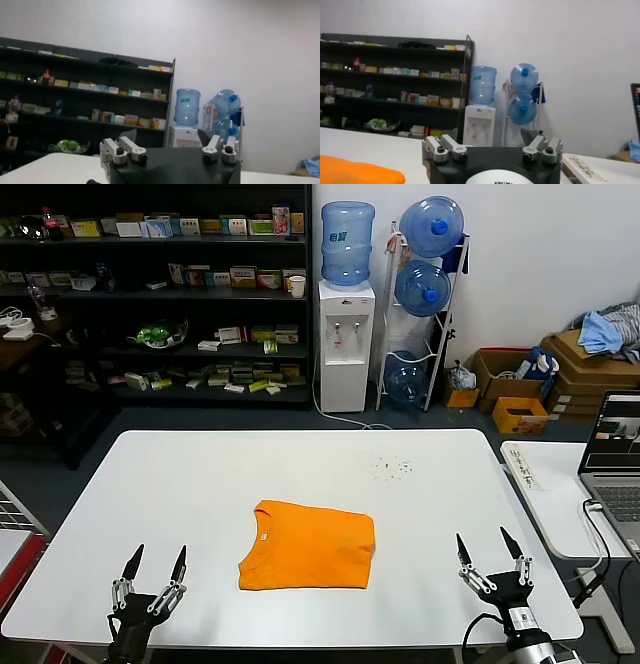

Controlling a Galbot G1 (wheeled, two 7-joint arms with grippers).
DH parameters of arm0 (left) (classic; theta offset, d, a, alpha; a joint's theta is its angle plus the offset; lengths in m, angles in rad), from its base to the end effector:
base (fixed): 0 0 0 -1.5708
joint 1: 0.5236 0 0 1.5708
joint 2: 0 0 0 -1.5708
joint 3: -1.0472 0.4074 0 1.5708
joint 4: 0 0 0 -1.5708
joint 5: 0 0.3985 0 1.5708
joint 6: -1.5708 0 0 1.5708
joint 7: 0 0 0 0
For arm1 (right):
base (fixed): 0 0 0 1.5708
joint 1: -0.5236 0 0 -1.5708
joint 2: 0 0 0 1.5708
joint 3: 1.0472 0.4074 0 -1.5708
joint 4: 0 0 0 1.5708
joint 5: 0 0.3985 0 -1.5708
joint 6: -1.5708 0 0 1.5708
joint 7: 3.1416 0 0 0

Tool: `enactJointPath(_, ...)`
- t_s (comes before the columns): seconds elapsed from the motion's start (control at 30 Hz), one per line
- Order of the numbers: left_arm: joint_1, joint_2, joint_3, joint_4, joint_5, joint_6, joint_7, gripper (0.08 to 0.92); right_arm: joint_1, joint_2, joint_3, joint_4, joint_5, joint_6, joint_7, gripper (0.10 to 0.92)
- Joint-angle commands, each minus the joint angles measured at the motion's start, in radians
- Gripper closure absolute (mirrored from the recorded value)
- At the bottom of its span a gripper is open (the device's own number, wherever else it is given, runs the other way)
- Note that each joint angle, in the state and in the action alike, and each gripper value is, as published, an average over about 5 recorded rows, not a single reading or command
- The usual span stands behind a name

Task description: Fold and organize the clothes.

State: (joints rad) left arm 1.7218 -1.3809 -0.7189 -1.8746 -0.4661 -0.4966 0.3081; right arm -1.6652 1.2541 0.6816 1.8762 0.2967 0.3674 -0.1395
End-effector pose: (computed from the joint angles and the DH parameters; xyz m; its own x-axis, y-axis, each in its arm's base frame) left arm 0.1232 0.1269 -0.4431 -0.9761 0.0879 -0.1987 0.1123 0.9870 -0.1151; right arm 0.1584 -0.1464 -0.4250 -0.9906 -0.1122 -0.0784 -0.1063 0.9914 -0.0758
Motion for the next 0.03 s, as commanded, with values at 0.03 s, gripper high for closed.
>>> enactJointPath(0.03,0.007,-0.009,-0.017,0.003,0.009,-0.02,0.017,0.177,-0.005,0.013,0.001,-0.004,-0.013,0.018,-0.01,0.203)
